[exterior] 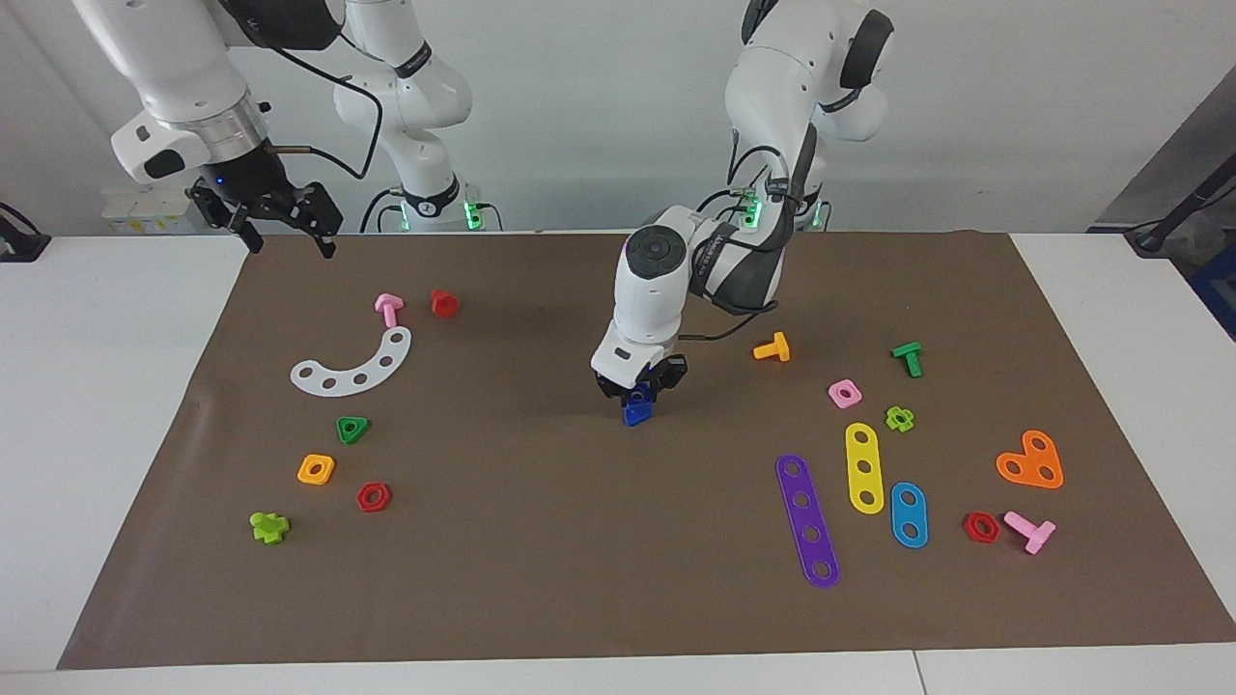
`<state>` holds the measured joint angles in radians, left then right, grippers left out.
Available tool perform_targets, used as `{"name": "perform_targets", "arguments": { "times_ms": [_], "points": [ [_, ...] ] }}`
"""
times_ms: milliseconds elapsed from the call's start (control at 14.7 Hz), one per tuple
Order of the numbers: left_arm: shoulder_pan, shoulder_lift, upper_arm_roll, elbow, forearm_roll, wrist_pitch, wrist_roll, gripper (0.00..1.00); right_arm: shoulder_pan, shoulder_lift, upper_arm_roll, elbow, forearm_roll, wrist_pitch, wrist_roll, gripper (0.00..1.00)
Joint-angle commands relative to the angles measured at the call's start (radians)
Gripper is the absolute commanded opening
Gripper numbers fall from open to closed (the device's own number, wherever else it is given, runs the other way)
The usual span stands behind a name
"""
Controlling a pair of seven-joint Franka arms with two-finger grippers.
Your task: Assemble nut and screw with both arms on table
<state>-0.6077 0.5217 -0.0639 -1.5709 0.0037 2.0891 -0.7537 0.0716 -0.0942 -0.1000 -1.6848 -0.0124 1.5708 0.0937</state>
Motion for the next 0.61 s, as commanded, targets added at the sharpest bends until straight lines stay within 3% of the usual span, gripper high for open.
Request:
{"name": "perform_targets", "arguments": {
  "times_ms": [0, 204, 544],
  "points": [
    [-0.015, 0.018, 0.015, 0.003, 0.007, 0.012, -0.015, 0.11, -0.009, -0.013, 0.002, -0.019, -0.011, 0.012, -0.025, 1.00],
    [-0.017, 0.018, 0.015, 0.008, 0.007, 0.012, -0.015, 0.49, -0.009, -0.013, 0.002, -0.019, -0.011, 0.012, -0.025, 1.00],
    [-0.017, 0.020, 0.015, 0.009, 0.019, 0.029, -0.015, 0.89, -0.010, -0.013, 0.002, -0.021, -0.009, 0.014, -0.019, 1.00]
  ]
}}
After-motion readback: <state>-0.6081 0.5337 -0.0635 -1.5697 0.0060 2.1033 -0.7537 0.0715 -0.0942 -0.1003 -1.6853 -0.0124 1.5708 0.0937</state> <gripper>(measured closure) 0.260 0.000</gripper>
